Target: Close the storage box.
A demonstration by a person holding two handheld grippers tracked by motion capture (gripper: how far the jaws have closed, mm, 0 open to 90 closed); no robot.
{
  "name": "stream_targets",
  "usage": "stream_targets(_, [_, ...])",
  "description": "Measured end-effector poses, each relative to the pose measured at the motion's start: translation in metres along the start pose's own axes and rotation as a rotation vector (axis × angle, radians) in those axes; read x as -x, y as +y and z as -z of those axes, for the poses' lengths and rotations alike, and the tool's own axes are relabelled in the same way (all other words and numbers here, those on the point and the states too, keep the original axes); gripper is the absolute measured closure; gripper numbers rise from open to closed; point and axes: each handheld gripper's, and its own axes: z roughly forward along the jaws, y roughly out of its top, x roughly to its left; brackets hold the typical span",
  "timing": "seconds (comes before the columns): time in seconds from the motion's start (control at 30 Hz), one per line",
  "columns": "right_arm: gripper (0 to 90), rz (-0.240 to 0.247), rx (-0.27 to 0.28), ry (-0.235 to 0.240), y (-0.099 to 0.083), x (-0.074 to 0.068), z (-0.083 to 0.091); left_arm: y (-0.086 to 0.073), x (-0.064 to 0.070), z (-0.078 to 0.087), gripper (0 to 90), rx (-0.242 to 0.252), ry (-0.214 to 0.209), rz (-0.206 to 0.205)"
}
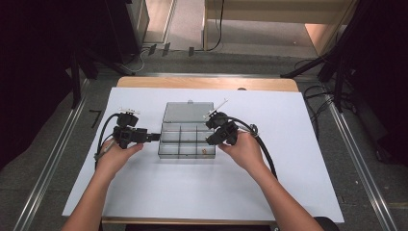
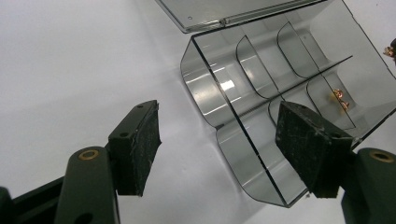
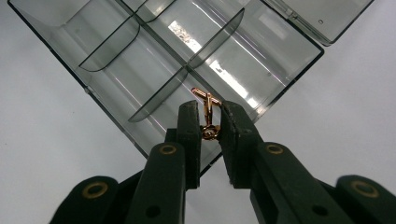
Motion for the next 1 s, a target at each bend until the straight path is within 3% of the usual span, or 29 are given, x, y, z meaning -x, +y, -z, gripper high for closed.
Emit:
stream_targets(0.5, [80.0, 0.037, -0.041, 0.005, 0.002, -0.014, -0.020, 0.000, 0.001, -0.002, 31.6, -0.002, 0.005, 0.001])
stream_targets(1.0, [79.7, 0.043, -0.080, 0.008, 0.001, -0.018, -0.034, -0.001, -0.001, -0.002, 31.6, -0.010, 0.006, -0.002])
